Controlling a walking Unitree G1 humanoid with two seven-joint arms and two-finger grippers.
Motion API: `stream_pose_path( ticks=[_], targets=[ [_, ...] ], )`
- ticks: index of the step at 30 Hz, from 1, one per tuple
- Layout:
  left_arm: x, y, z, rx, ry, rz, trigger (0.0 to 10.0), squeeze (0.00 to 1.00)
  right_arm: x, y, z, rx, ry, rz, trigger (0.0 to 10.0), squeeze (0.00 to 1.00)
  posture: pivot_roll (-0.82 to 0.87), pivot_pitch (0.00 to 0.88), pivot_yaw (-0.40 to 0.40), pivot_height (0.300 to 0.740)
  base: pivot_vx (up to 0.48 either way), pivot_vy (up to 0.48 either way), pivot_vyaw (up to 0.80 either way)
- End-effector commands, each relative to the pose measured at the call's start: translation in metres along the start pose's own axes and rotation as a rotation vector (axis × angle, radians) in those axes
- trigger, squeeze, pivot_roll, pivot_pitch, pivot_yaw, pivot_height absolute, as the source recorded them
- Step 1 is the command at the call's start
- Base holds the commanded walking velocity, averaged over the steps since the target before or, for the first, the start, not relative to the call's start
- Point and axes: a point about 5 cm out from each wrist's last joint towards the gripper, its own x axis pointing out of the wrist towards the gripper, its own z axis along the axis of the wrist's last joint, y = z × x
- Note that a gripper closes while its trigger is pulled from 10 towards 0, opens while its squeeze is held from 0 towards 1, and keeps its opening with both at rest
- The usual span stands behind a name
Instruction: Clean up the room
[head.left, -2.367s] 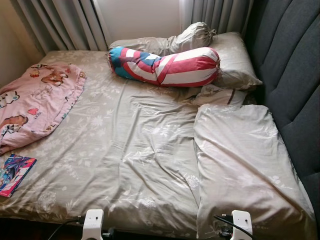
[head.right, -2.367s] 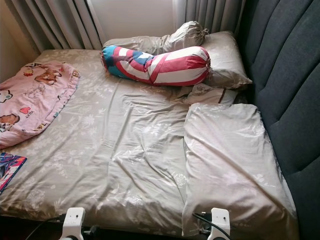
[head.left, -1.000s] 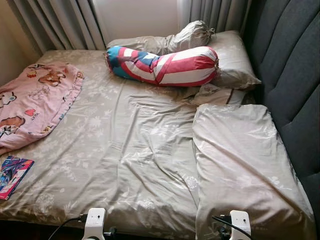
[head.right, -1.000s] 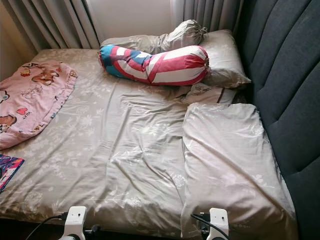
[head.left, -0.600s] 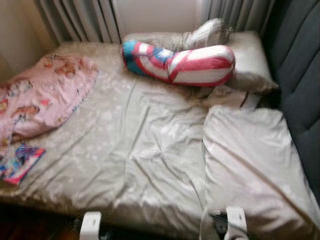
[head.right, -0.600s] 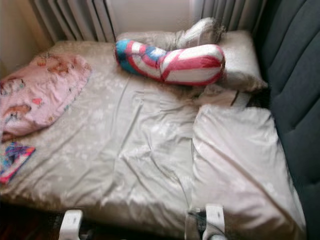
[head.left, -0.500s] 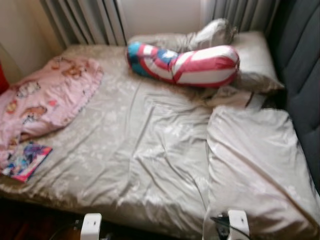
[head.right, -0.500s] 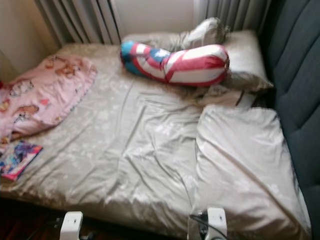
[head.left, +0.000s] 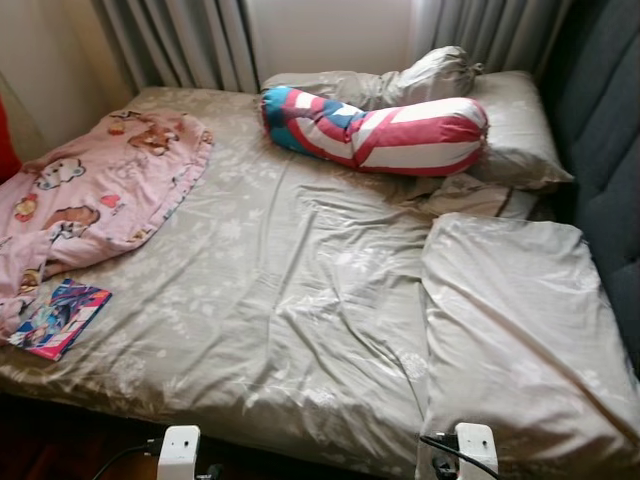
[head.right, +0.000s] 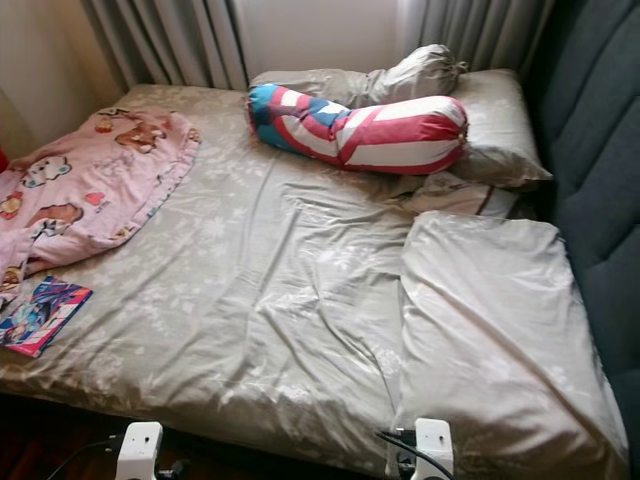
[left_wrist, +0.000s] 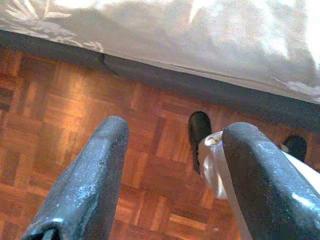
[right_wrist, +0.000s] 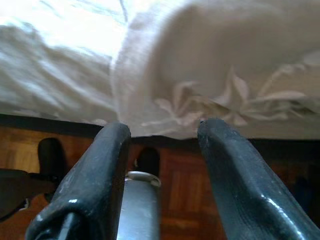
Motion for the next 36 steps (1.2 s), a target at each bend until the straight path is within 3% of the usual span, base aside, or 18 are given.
stream_pose_path(
  ticks=[1, 5, 36],
  targets=[
    [-0.0017, 0.0036, -0.0063, 0.010, 0.026, 0.005, 10.0, 0.00, -0.0004, 0.0037, -0.0040, 0.001, 0.020, 0.008, 10.0, 0.00, 0.07, 0.086, 0.035, 0.740, 0.000, 0.000, 0.00],
    [-0.0017, 0.0035, -0.0061, 0.011, 0.025, 0.004, 10.0, 0.00, -0.0004, 0.0040, -0.0043, -0.001, 0.021, 0.010, 10.0, 0.00, 0.07, 0.086, 0.035, 0.740, 0.000, 0.000, 0.00],
    [-0.0012, 0.0015, -0.0054, 0.011, 0.024, -0.002, 10.0, 0.00, -0.0007, 0.0049, -0.0066, -0.006, 0.035, 0.019, 10.0, 0.00, 0.07, 0.089, 0.035, 0.740, 0.000, 0.480, 0.00]
  ],
)
